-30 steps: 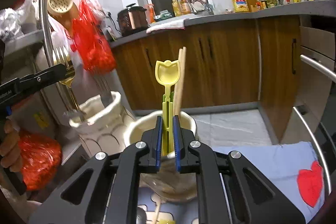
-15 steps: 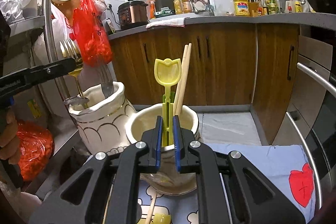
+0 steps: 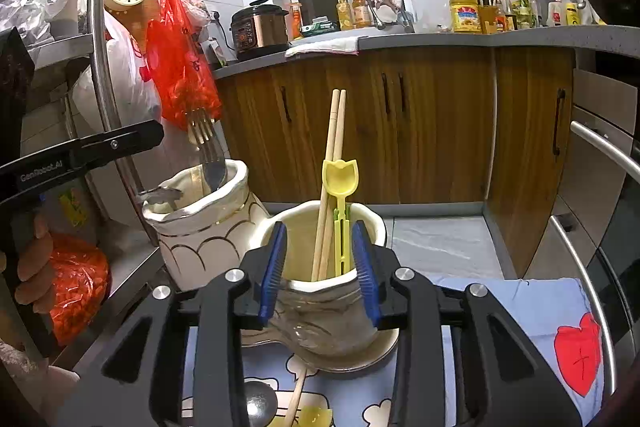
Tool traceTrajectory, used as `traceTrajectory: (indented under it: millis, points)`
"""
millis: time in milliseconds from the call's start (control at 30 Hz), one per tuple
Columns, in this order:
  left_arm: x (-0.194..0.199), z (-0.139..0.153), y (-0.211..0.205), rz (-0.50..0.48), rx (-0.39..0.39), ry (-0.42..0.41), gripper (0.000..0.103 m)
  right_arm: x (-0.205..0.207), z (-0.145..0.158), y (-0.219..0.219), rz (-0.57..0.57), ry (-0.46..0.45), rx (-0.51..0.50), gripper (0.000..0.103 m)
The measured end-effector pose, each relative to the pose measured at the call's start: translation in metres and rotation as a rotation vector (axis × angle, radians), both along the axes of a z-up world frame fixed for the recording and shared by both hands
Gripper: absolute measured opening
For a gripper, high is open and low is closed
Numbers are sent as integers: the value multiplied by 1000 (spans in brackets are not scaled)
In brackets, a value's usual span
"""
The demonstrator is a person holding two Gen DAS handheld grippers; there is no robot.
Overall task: Organize utensils
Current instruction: 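Open the left tool over the larger pot while the right tool releases the yellow utensil into the smaller pot, then move both tools back down over the utensil pile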
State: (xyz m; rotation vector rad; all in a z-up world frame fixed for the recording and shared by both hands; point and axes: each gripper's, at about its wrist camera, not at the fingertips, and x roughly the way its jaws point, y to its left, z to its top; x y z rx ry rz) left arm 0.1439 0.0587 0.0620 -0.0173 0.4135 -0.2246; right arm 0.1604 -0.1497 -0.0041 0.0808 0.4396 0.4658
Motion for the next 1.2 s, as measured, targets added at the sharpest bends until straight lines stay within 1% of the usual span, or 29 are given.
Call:
traceTrajectory:
  millis: [33,67,100,133,167,200,267,300,333,367,433,500,533,567,633,733,900,1000,1067,1133,1200]
  points:
    - [0,0,0,2,-1,-1,26,0,0,-1,-1,0,1,39]
    - [0,0,0,3,-1,-1,28,-1,1,-1,-3,1,3,46]
    - [0,0,1,6,-3,-1,30,-1,1,-2,-5,2,7,49]
    - [0,1,1,8,-5,-1,35,-2,1,-4,-9,2,12,50]
    - [0,1,1,12,-7,0,42,-2,2,-5,-12,2,13,52]
    - [0,1,2,15,-10,0,46,-3,3,-6,-16,1,12,56]
    - [-1,3,3,24,-11,-4,58,-6,5,-9,-21,0,13,60]
    - [-2,4,3,32,-10,-7,62,-8,6,-11,-23,0,13,65]
    - [-4,6,3,44,-6,-7,70,-11,7,-13,-27,0,9,67]
    - [-5,6,3,52,-5,-6,78,-13,9,-15,-28,0,5,72]
    - [-9,7,2,68,-2,9,83,-21,14,-21,-30,-2,-5,79]
    - [-15,7,-1,77,19,22,84,-28,18,-27,-27,-4,-8,95]
    - [-18,7,-2,86,32,23,87,-33,20,-31,-25,-4,-6,98]
    - [-22,7,-4,93,43,22,90,-36,21,-33,-24,-4,-7,98]
    - [-32,8,-7,102,65,16,92,-44,24,-37,-36,-13,-28,98]
    - [-46,7,-11,108,89,16,93,-60,28,-39,-67,-39,-98,98]
    - [-71,-2,-17,104,118,30,96,-82,32,-41,-54,-57,-141,98]
    - [-83,-13,-16,116,129,51,97,-91,34,-47,-64,-67,-136,98]
    - [-88,-20,-14,117,123,70,97,-95,34,-52,-108,-66,-146,98]
    - [-91,-31,-12,113,115,108,97,-96,32,-56,-132,-61,-157,98]
    - [-92,-43,-10,105,105,149,97,-96,27,-57,-119,-28,-169,98]
